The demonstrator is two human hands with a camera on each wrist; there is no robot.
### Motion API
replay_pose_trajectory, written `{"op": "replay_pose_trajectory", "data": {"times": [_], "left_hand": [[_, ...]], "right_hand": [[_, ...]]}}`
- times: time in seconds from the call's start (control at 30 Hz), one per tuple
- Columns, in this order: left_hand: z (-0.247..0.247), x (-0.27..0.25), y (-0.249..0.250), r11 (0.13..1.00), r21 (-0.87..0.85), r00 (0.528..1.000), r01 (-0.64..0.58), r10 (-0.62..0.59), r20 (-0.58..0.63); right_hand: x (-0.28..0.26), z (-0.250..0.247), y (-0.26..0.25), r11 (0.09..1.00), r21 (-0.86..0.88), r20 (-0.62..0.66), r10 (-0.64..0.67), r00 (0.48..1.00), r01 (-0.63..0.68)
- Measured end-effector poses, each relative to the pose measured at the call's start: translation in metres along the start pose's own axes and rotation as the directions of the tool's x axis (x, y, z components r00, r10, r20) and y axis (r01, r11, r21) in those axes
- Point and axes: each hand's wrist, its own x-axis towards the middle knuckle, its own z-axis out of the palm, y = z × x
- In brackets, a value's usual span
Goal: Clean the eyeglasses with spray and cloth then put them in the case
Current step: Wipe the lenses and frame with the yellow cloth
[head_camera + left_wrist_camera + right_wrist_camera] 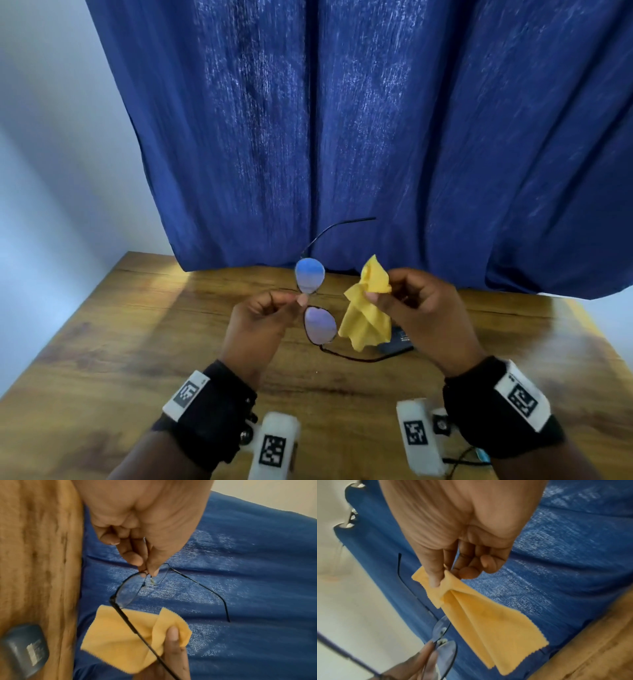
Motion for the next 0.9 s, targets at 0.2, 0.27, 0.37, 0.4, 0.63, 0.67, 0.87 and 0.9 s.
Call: {"op": "replay_pose_trajectory", "data": {"times": [0.2,0.27,0.37,0.4,0.63,0.67,0.87,0.9], "left_hand": [[0.011,-0.015,-0.015,0.993,-0.051,0.988,0.103,-0.096,0.124],[0.013,-0.018,-0.014,0.994,-0.067,0.989,0.081,-0.072,0.131],[0.01,-0.016,-0.012,0.995,-0.087,0.992,0.043,-0.032,0.123],[0.008,-0.015,-0.013,0.996,-0.083,0.991,0.034,-0.023,0.129],[0.007,-0.022,-0.011,0.998,-0.058,0.975,0.017,-0.003,0.223],[0.006,-0.022,-0.01,0.999,-0.044,0.971,0.008,0.003,0.239],[0.007,-0.019,-0.007,0.999,-0.017,0.968,-0.039,0.042,0.246],[0.008,-0.019,-0.007,0.999,-0.015,0.969,-0.046,0.048,0.244]], "right_hand": [[0.012,0.022,0.007,0.84,-0.398,0.014,-0.396,0.918,0.368],[0.015,0.029,0.013,0.786,-0.476,0.073,-0.412,0.908,0.394],[0.009,0.039,0.02,0.755,-0.474,0.209,-0.405,0.89,0.454],[0.006,0.041,0.023,0.758,-0.452,0.245,-0.402,0.882,0.471],[0.003,0.042,0.031,0.801,-0.392,0.282,-0.364,0.888,0.453],[0.004,0.042,0.032,0.805,-0.395,0.267,-0.36,0.894,0.442],[0.005,0.044,0.028,0.811,-0.426,0.188,-0.354,0.916,0.4],[0.006,0.044,0.026,0.809,-0.433,0.196,-0.346,0.917,0.398]]}}
